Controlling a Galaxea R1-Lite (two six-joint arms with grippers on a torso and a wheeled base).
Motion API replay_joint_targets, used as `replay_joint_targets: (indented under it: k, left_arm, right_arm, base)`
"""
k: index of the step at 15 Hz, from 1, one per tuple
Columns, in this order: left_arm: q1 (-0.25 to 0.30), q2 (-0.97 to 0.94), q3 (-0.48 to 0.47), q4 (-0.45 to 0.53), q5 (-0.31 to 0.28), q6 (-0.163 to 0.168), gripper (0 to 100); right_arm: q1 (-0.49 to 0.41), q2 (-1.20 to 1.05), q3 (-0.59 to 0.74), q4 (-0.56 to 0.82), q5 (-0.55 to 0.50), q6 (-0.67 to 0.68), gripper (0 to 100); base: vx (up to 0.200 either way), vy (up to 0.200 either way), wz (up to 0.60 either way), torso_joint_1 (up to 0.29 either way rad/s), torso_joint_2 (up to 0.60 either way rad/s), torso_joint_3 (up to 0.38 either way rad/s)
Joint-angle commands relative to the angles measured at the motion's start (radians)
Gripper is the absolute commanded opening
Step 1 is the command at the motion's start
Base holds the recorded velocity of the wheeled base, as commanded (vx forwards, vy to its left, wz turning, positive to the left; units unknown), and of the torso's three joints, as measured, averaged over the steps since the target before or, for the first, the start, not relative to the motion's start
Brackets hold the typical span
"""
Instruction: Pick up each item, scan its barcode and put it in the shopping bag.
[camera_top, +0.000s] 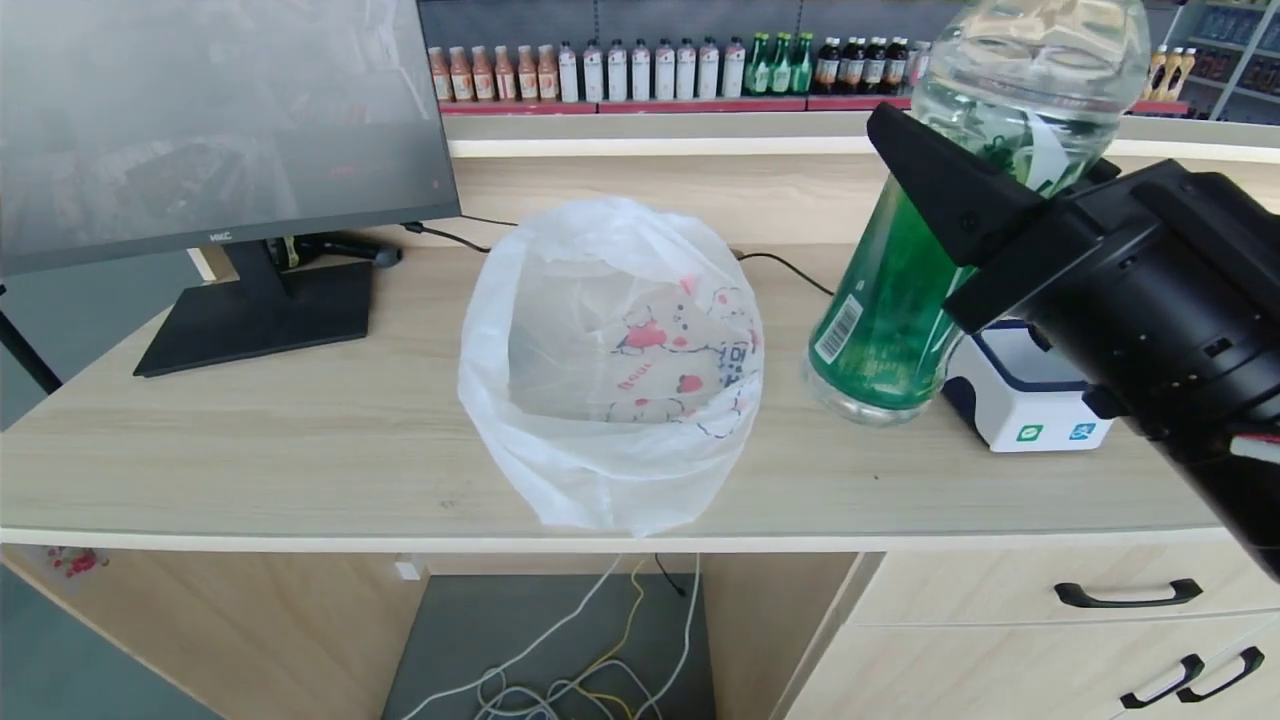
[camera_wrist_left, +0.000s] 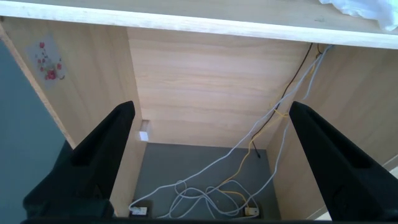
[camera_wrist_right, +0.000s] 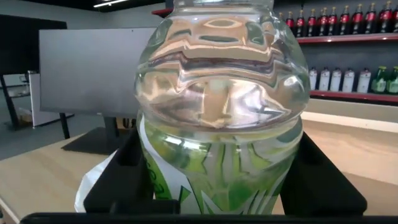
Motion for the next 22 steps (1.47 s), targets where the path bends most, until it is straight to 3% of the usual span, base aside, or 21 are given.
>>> replay_joint_targets:
  k: [1,4,9,12,17,22]
  left_arm:
    - [0.0,0.0,0.0,0.0,0.0,0.001,100]
    - [0.0,0.0,0.0,0.0,0.0,0.001,100]
    - [0.0,0.0,0.0,0.0,0.0,-0.002,100]
    - [0.0,0.0,0.0,0.0,0.0,-0.002,100]
    - [0.0,0.0,0.0,0.0,0.0,-0.002,100]
    - [0.0,0.0,0.0,0.0,0.0,0.001,100]
  right_arm:
    - [0.0,0.035,-0.006,-0.001,0.011,-0.002,0]
    - [0.005,0.128,-0.138,0.051,0.077,-0.045,0]
    - [0.036,0.294,-0.221,0.067,0.084,-0.177,0]
    - [0.027,0.384,-0.359,0.061,0.063,-0.146,0]
    - [0.022,0.452,-0.384,0.061,0.066,-0.06,0]
    - [0.02,0.559,-0.523,0.061,0.066,-0.037,0]
  base:
    - [0.0,0.0,0.0,0.0,0.0,0.0]
    - [0.0,0.0,0.0,0.0,0.0,0.0]
    - [0.0,0.0,0.0,0.0,0.0,0.0]
    - [0.0,0.0,0.0,0.0,0.0,0.0]
    - [0.0,0.0,0.0,0.0,0.0,0.0]
    - [0.0,0.0,0.0,0.0,0.0,0.0]
